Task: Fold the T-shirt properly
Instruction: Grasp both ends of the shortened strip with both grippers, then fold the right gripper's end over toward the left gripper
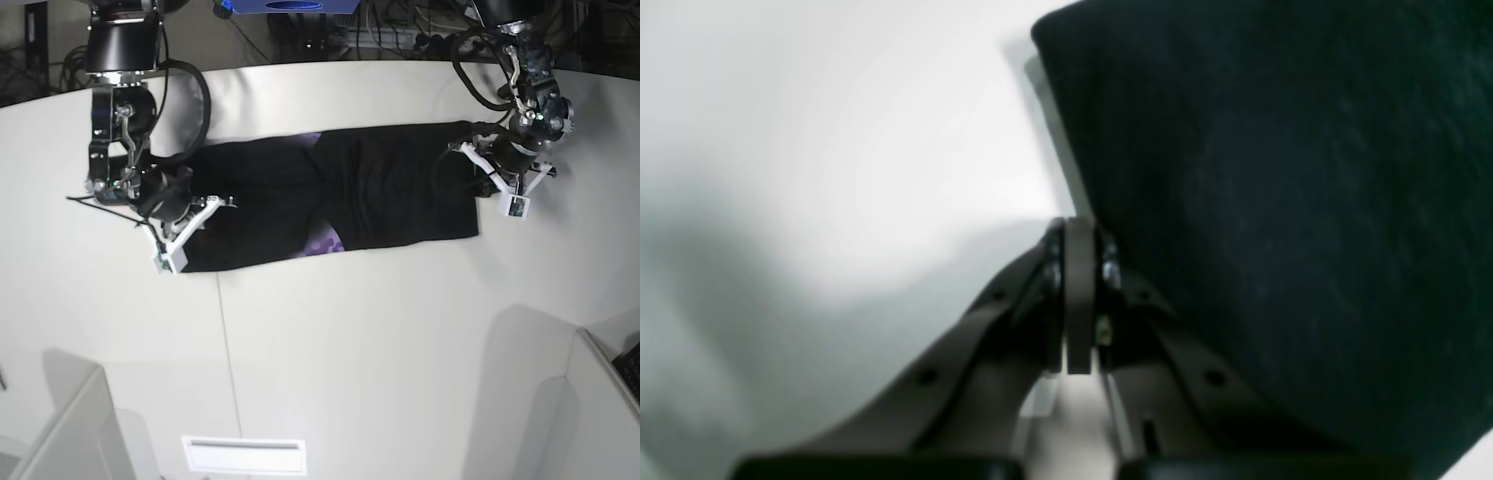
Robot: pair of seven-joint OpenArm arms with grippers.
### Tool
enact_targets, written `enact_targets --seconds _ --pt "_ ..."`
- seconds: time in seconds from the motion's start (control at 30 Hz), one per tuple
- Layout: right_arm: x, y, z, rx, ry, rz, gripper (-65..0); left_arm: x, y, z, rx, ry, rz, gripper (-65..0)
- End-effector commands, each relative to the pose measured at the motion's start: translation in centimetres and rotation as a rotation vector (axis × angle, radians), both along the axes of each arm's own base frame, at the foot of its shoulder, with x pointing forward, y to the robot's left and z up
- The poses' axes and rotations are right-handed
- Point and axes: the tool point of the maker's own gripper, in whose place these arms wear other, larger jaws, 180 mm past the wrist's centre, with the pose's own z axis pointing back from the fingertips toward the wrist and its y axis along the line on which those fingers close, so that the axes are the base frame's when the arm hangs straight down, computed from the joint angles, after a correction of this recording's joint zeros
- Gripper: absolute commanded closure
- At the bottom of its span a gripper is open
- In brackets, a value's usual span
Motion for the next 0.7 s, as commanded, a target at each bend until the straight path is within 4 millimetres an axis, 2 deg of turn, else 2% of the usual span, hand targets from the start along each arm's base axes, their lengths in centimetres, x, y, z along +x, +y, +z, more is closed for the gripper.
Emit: enact_targets --seconds 0.0,0.17,0.27,0.4,0.57,0.67 --pt "0.8 0.1 1.3 -0.012 -0.045 0.015 0.0 0.8 -0.3 0.7 0.002 -0.022 -0.018 0.0" --pt "0.8 2.2 3.7 -0.014 -0.108 0.074 0.0 1.2 -0.8 0.8 -0.003 -0.028 -0.03 0.0" --pt "0.7 2.4 4.9 -0.004 -0.118 0.044 0.0 1.2 -1.7 0.7 -0.007 -0.024 -0.057 0.0" --pt "0.6 4.1 7.1 0.034 -0.149 0.053 0.0 1.3 -2.0 0.7 -0.008 -0.024 -0.064 0.0" --pt "0.5 5.5 8.4 0.063 -0.174 0.066 0.0 2.1 -2.1 1.1 -0.013 -0.041 -0.063 0.0" --pt "-0.1 7.9 8.6 0.083 -0.176 0.128 0.0 2.3 -2.1 1.2 -0.013 -0.044 -0.063 0.0"
